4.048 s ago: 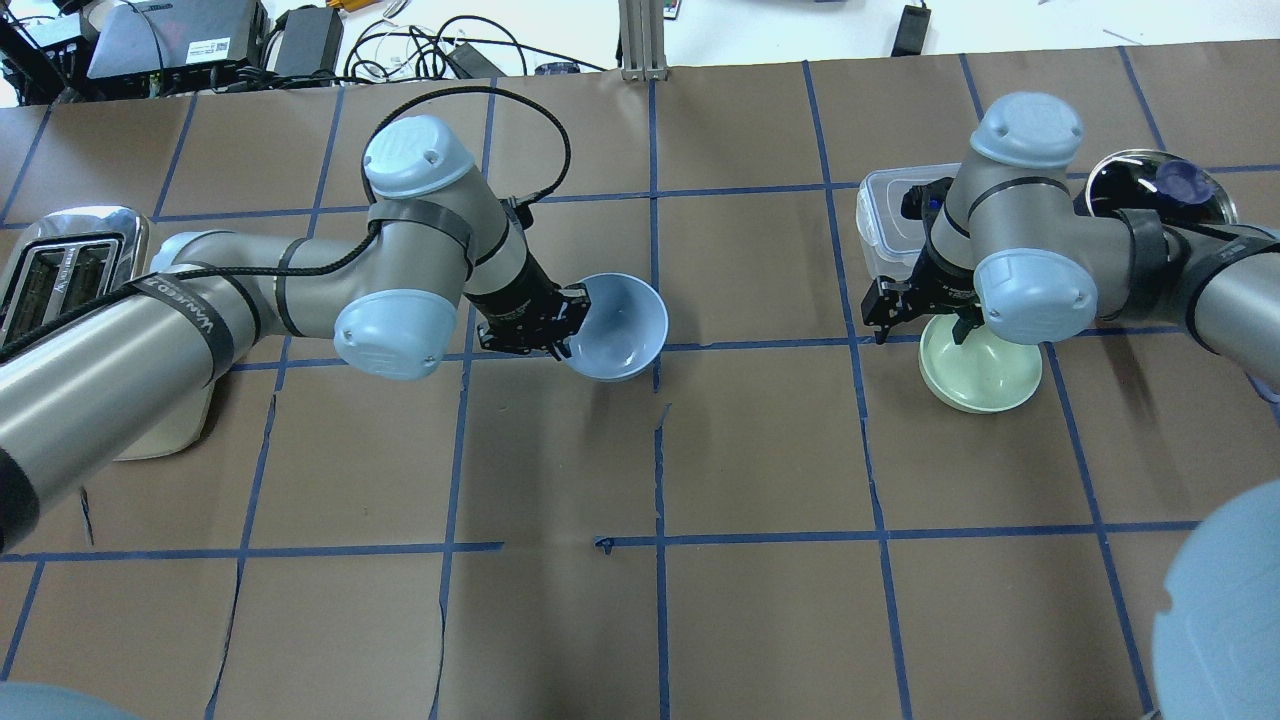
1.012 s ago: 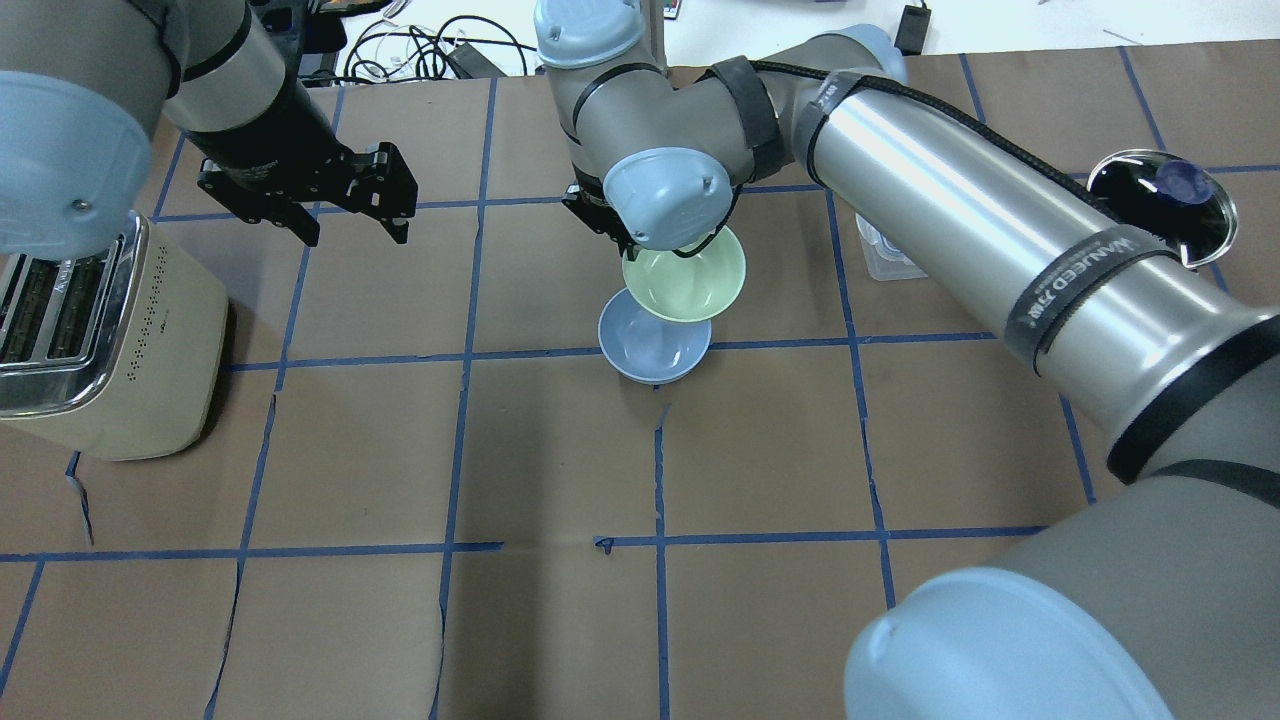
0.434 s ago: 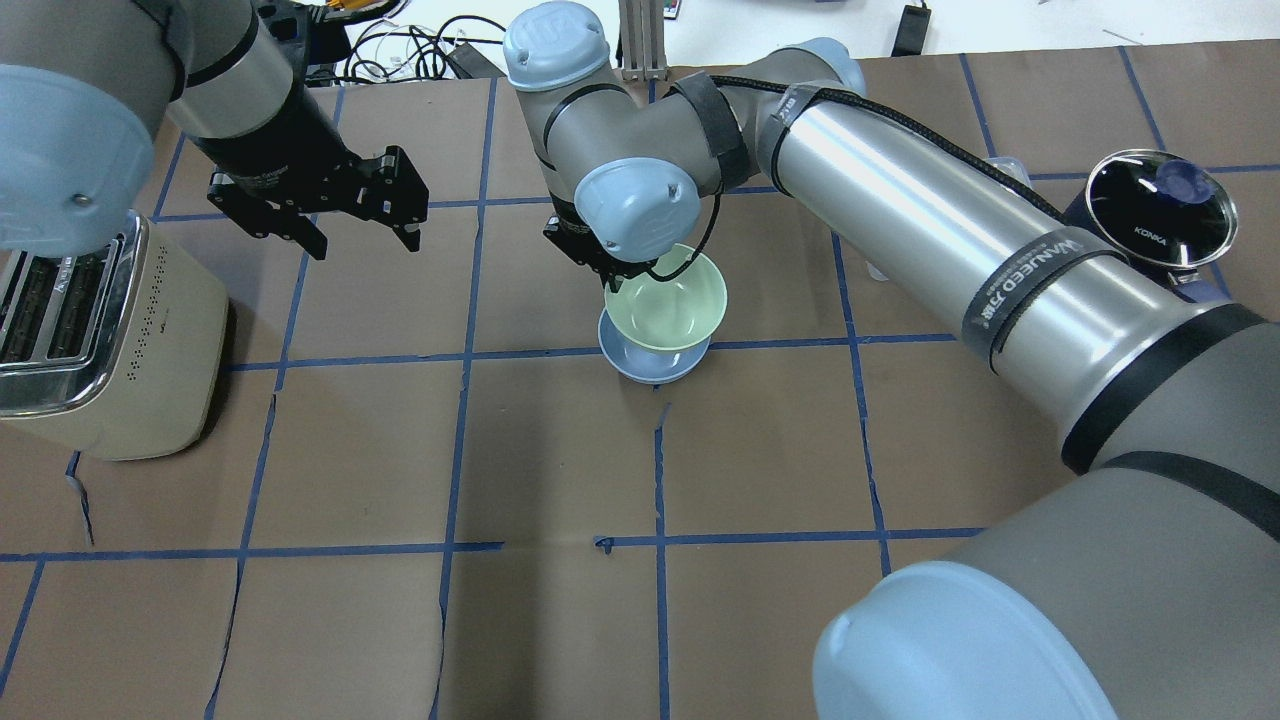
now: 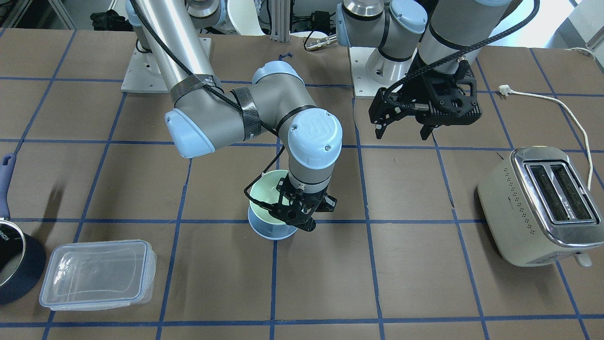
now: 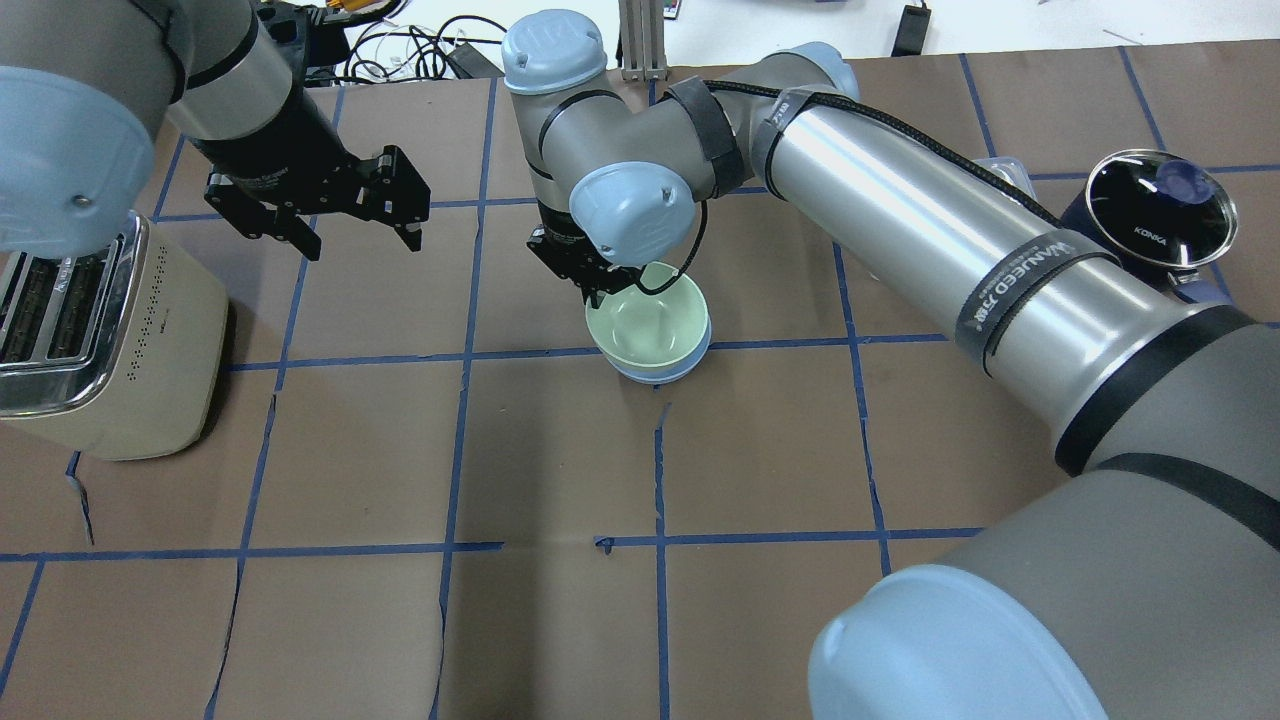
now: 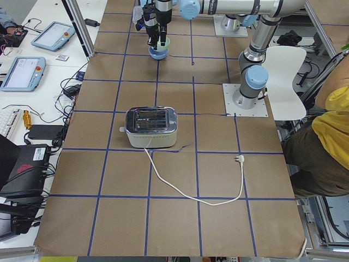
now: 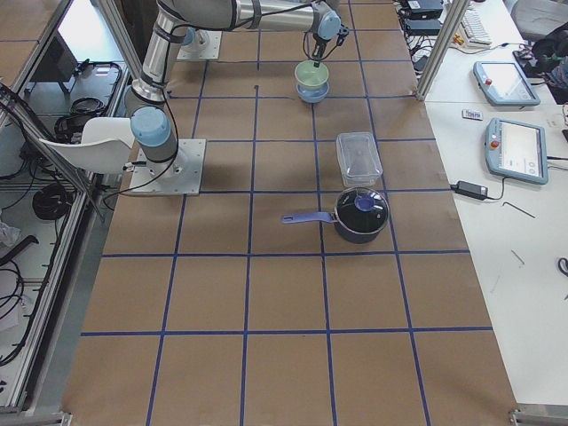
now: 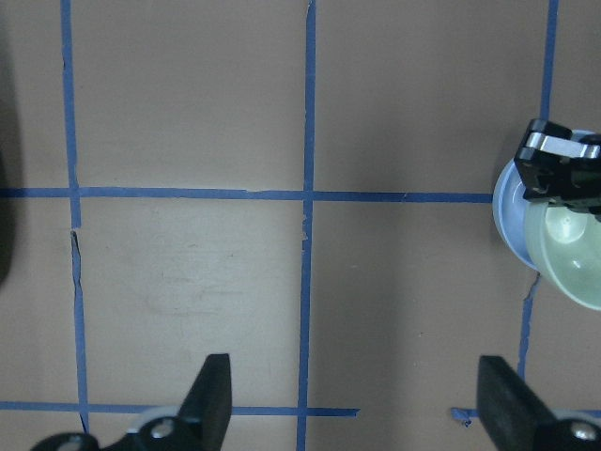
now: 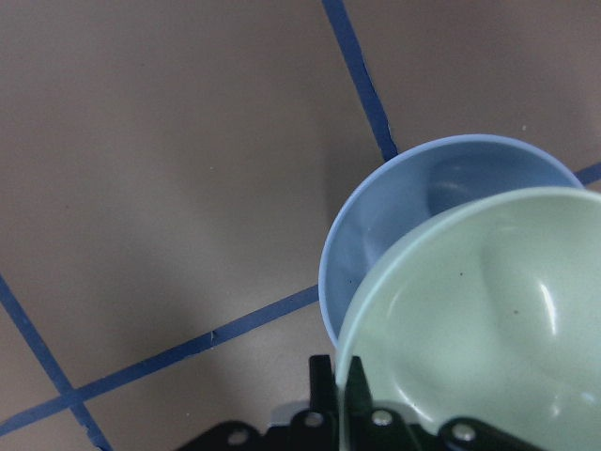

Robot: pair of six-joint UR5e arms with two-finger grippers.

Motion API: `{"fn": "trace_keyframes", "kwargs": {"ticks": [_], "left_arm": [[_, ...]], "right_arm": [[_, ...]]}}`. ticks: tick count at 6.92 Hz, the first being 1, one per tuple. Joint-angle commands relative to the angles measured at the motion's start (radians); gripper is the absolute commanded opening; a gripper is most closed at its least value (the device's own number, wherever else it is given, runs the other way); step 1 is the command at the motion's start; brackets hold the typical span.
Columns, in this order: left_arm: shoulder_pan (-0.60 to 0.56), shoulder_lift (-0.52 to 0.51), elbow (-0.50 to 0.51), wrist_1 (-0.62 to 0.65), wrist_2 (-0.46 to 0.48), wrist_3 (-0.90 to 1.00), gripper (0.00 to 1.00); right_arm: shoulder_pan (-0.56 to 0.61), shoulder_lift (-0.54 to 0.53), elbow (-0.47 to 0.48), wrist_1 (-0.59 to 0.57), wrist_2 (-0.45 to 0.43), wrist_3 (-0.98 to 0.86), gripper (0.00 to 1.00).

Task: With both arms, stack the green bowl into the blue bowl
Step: 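Carry the green bowl over the blue bowl and lower it inside with the right gripper, then open the right gripper and lift it away from the stacked bowls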

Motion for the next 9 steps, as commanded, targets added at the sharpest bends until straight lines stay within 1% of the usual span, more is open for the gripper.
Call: {"fn": "trace_keyframes", "kwargs": {"ticks": [1, 2, 3, 4, 5, 6, 7, 8, 9], "left_arm": [[0.001, 0.000, -0.001, 0.000, -0.008, 0.000, 0.93], [0.001, 0.000, -0.003, 0.000, -0.008, 0.000, 0.93], [0.001, 0.000, -0.003, 0.000, -0.009, 0.000, 0.93], [0.001, 0.000, -0.003, 0.000, -0.009, 0.000, 0.94], [0.001, 0.000, -0.004, 0.000, -0.009, 0.000, 0.94], [0.001, 0.000, -0.004, 0.000, -0.006, 0.000, 0.94], [0.001, 0.000, -0.003, 0.000, -0.006, 0.000, 0.94], [-0.003, 0.000, -0.001, 0.000, -0.003, -0.009, 0.95], [-0.005, 0.000, -0.001, 0.000, 0.003, -0.011, 0.96]], "right_arm": [[0.001, 0.004, 0.003, -0.009, -0.008, -0.017, 0.74], [0.001, 0.003, 0.001, -0.003, -0.047, -0.020, 1.00], [-0.010, -0.004, -0.008, 0.003, -0.058, -0.023, 1.00], [-0.051, -0.045, -0.019, 0.004, -0.060, -0.092, 1.00], [-0.133, -0.095, -0.020, 0.006, -0.048, -0.233, 1.00], [-0.235, -0.152, -0.013, 0.009, -0.019, -0.280, 1.00], [-0.308, -0.201, -0.008, 0.041, 0.030, -0.282, 1.00], [-0.362, -0.215, -0.008, 0.114, 0.025, -0.340, 1.00], [-0.395, -0.249, -0.005, 0.139, 0.025, -0.518, 1.00]]}}
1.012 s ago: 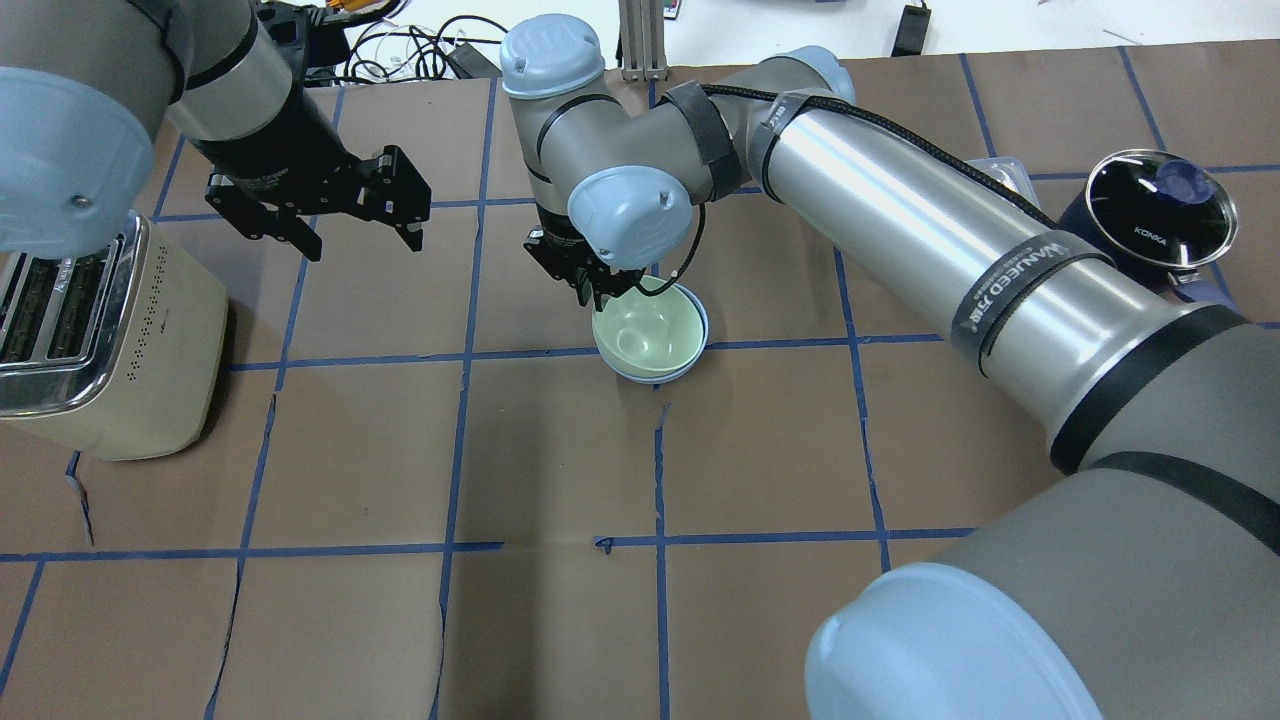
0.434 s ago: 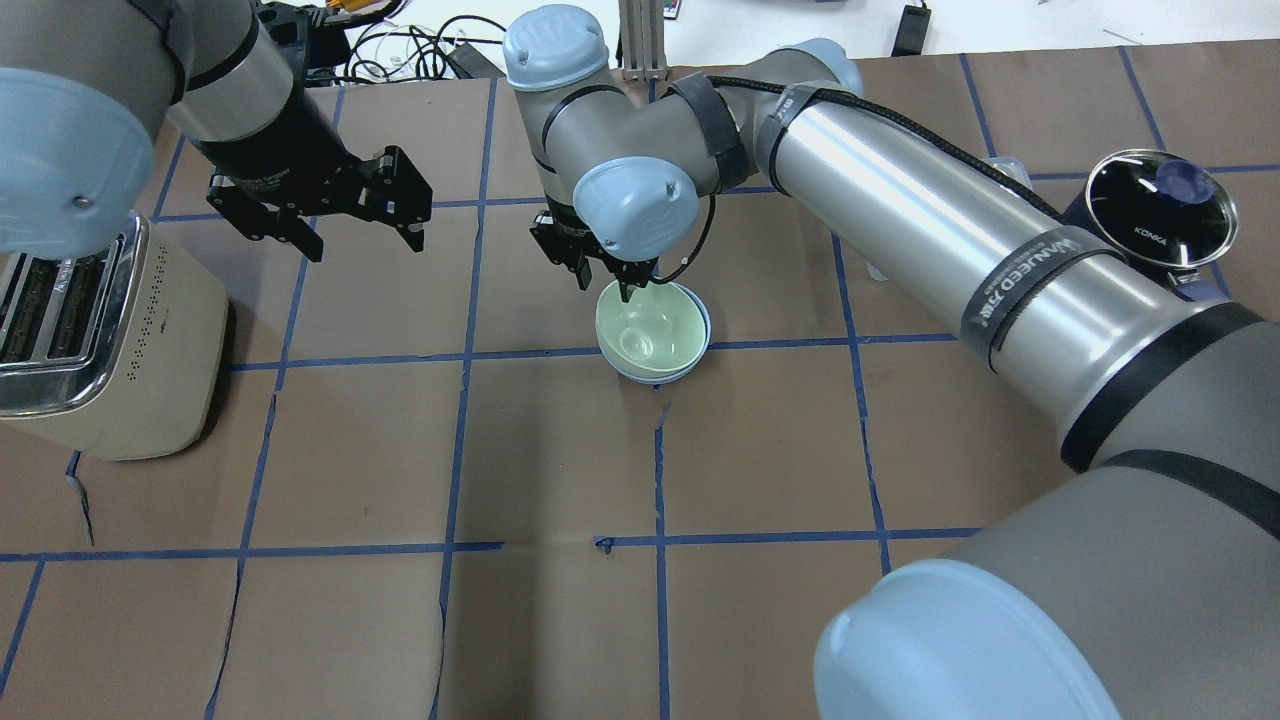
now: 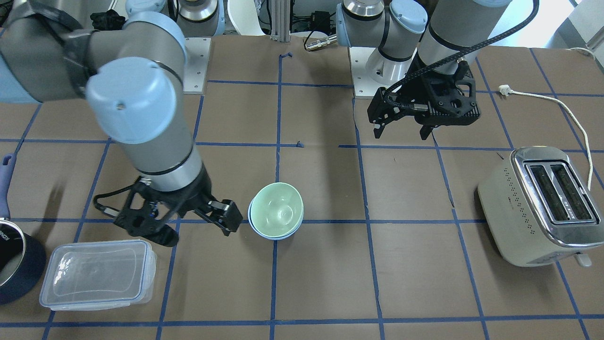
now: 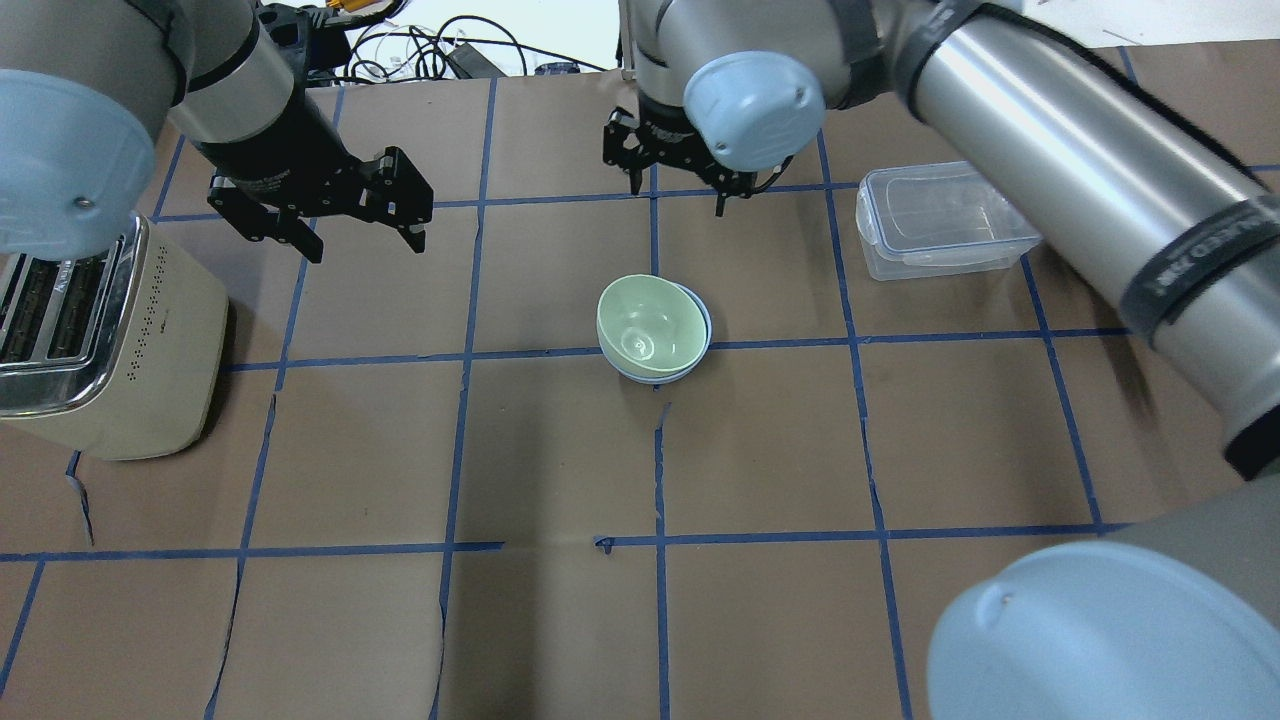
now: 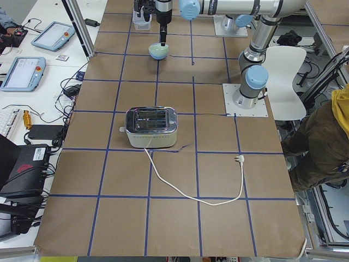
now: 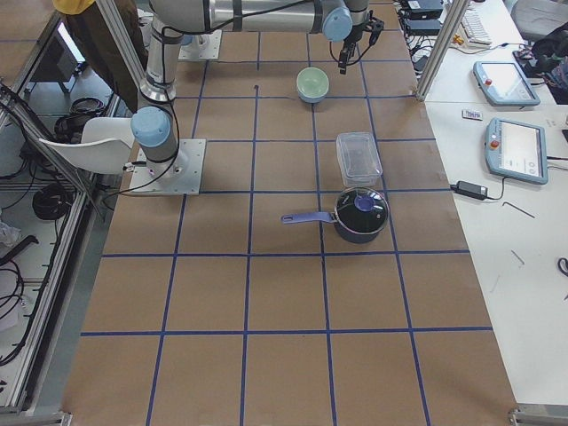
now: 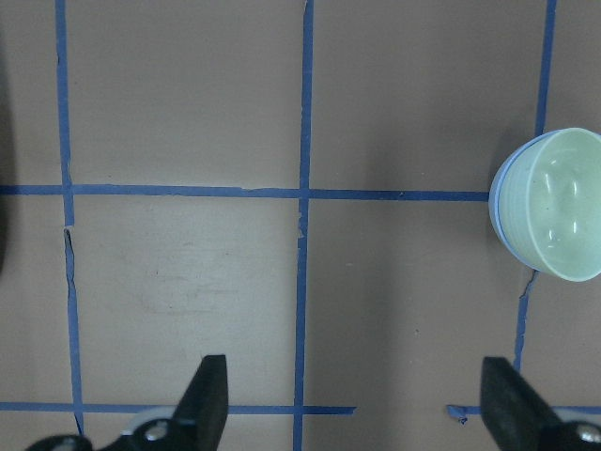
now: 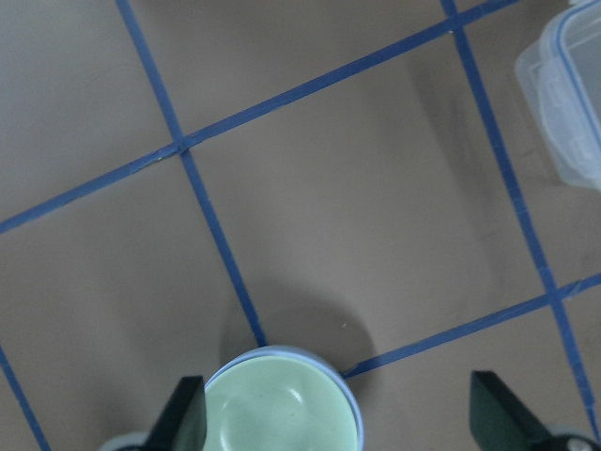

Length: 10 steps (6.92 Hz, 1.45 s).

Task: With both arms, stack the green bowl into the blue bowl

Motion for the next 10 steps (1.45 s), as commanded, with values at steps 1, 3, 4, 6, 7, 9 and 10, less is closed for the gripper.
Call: {"fn": "trace_keyframes", "kwargs": {"ticks": [1, 3, 4, 6, 7, 9, 10], "left_arm": [[-0.004, 0.000, -0.002, 0.002, 0.006, -0.004, 0.96], [-0.004, 0.000, -0.004, 0.002, 0.004, -0.004, 0.96], [-0.004, 0.002, -0.002, 0.002, 0.003, -0.004, 0.96], [-0.004, 0.002, -0.005, 0.003, 0.003, -0.004, 0.97], [-0.004, 0.002, -0.005, 0.003, 0.003, -0.004, 0.97], [-0.004, 0.002, -0.008, 0.003, 0.001, -0.004, 0.97], [-0.004, 0.002, -0.010, 0.003, 0.003, -0.004, 0.97]], "right_arm": [[-0.082, -0.083, 0.012, 0.133, 0.014, -0.206, 1.00], [-0.173, -0.143, 0.064, 0.145, -0.040, -0.304, 1.00], [-0.191, -0.190, 0.116, 0.148, -0.053, -0.341, 1.00], [-0.191, -0.314, 0.277, 0.140, -0.085, -0.428, 1.00], [-0.188, -0.353, 0.317, 0.145, -0.084, -0.430, 1.00], [-0.185, -0.370, 0.311, 0.148, -0.084, -0.467, 1.00], [-0.168, -0.375, 0.313, 0.148, -0.082, -0.476, 1.00]]}}
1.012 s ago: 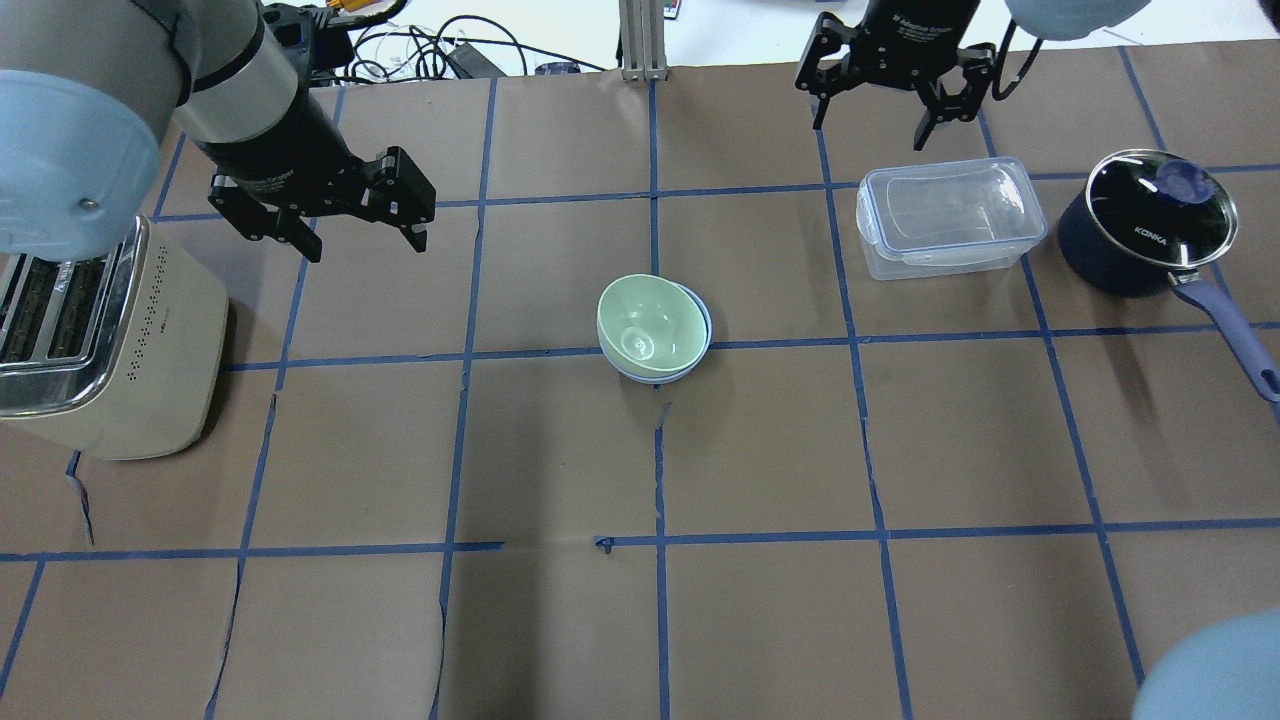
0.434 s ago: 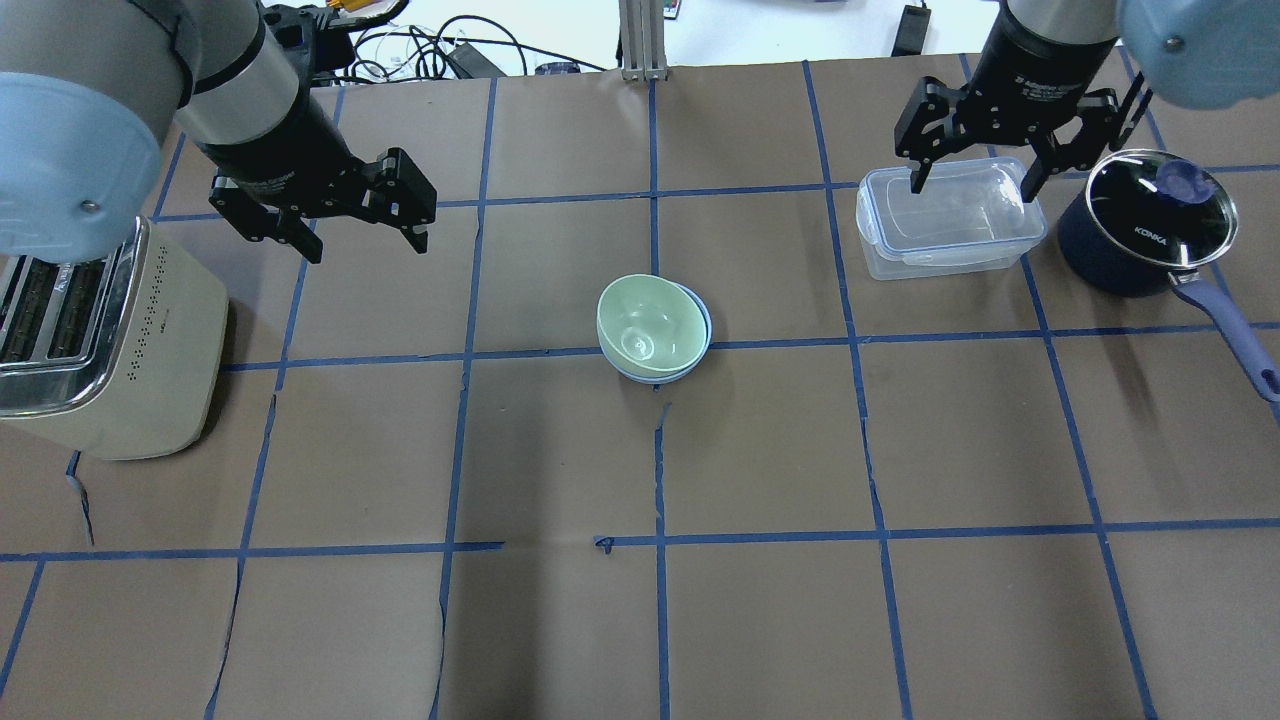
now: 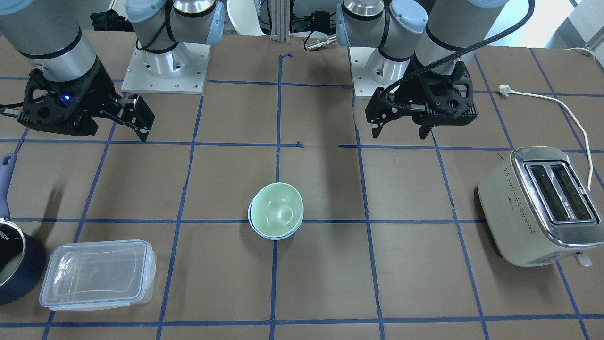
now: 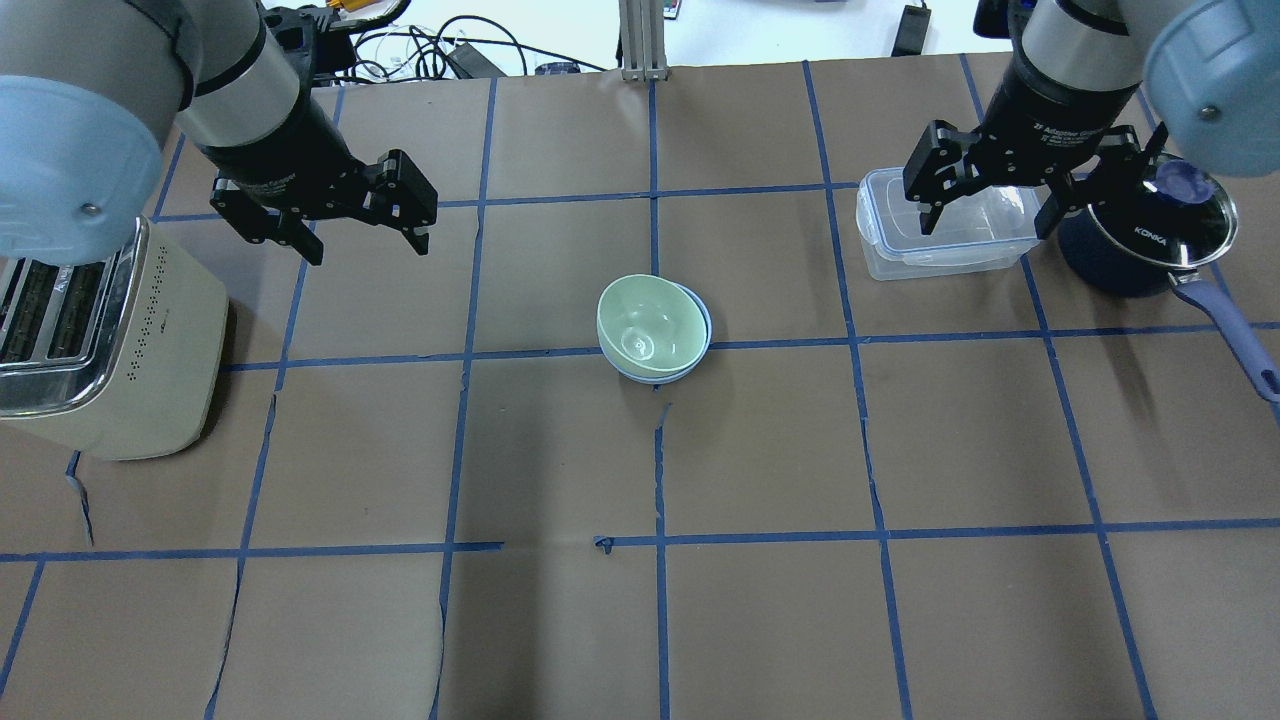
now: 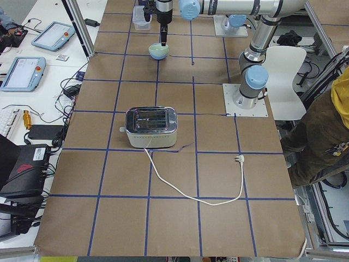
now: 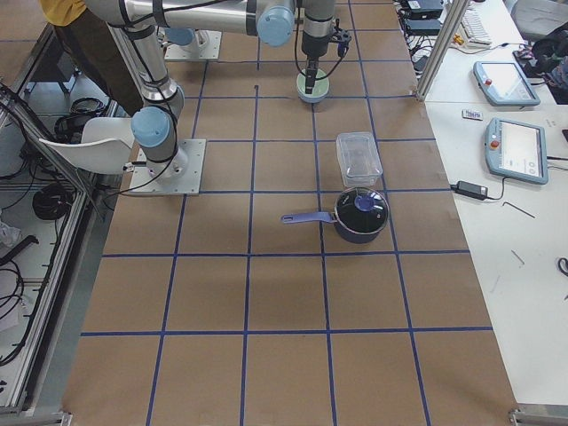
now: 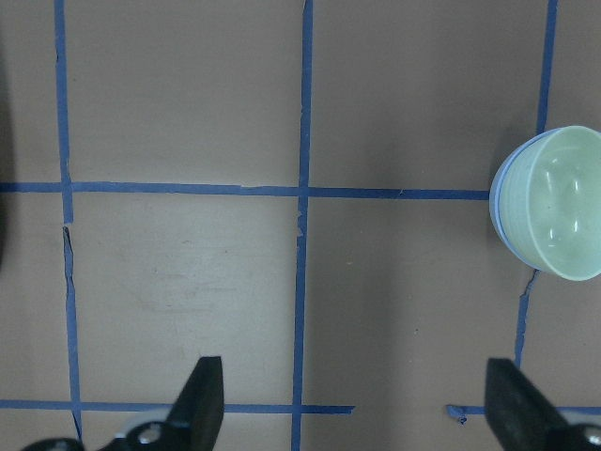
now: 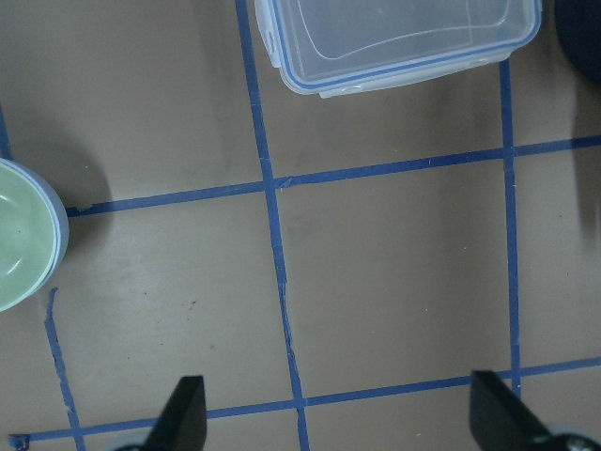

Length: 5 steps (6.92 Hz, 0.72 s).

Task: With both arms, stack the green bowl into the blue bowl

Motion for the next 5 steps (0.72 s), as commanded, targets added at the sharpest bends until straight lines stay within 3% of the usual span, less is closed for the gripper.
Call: {"fn": "trace_keyframes", "kwargs": {"ticks": [1, 5], "left_arm": [[0.000, 0.000, 0.000, 0.002, 0.000, 0.000, 0.97], [0.000, 0.000, 0.000, 0.003, 0.008, 0.000, 0.97]], "right_arm": [[0.044, -0.009, 0.004, -0.001, 0.001, -0.016, 1.00], [0.064, -0.011, 0.002, 0.000, 0.002, -0.016, 1.00]]}}
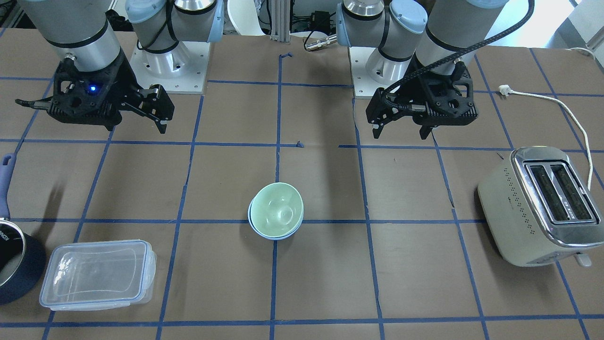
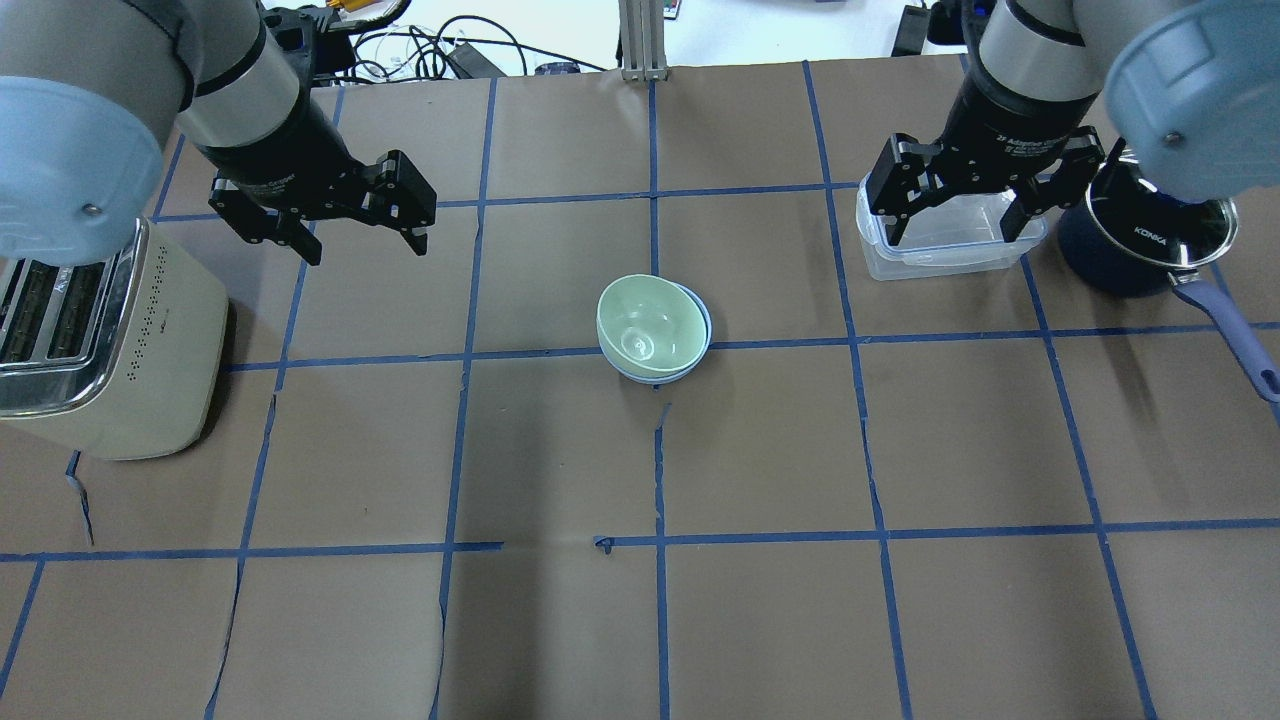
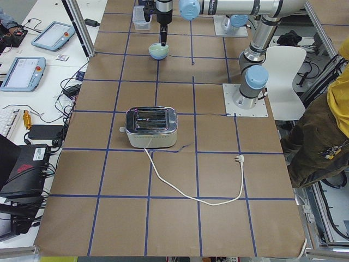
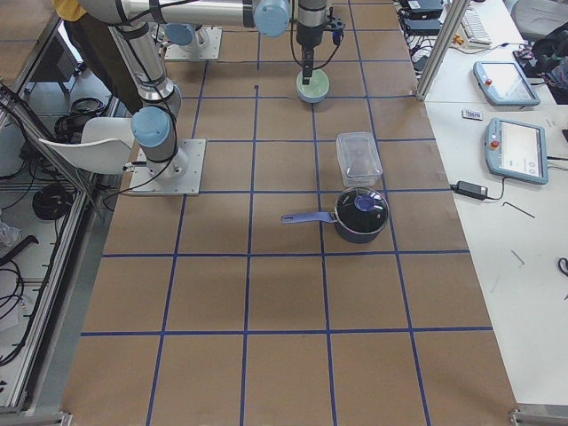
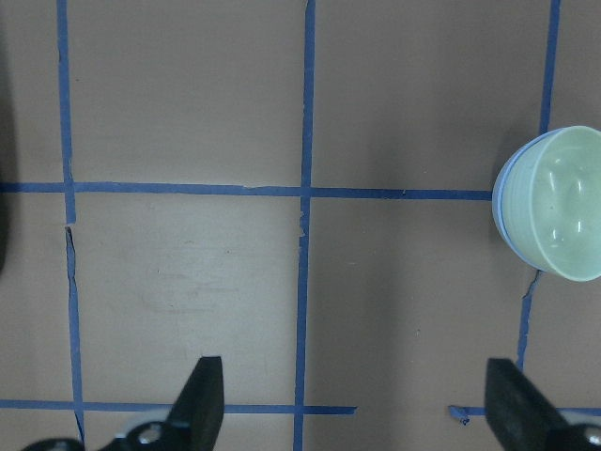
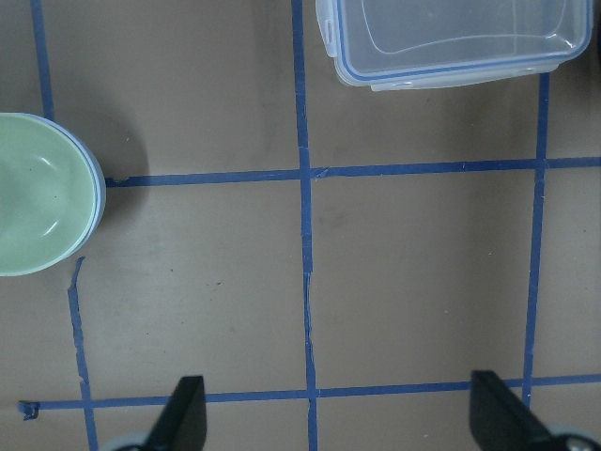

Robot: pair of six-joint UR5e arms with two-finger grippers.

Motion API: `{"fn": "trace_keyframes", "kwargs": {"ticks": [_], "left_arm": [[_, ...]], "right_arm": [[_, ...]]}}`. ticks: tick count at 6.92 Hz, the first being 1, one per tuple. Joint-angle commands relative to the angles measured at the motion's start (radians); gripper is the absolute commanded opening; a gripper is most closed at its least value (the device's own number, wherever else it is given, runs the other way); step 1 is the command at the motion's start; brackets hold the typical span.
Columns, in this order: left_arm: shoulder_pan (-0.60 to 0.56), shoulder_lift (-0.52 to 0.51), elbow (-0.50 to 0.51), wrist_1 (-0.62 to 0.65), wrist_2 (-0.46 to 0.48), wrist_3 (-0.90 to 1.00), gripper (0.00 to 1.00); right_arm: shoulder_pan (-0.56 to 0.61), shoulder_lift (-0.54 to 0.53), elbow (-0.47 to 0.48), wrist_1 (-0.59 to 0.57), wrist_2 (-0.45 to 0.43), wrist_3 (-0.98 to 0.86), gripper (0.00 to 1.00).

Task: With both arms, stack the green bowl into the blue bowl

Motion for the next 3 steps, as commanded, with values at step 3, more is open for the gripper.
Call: {"fn": "trace_keyframes", "kwargs": {"ticks": [3], "left_arm": [[0.000, 0.000, 0.000, 0.001, -0.002, 0.000, 0.98]], "right_arm": [[0.006, -0.002, 0.005, 0.002, 0.000, 0.000, 1.00]]}}
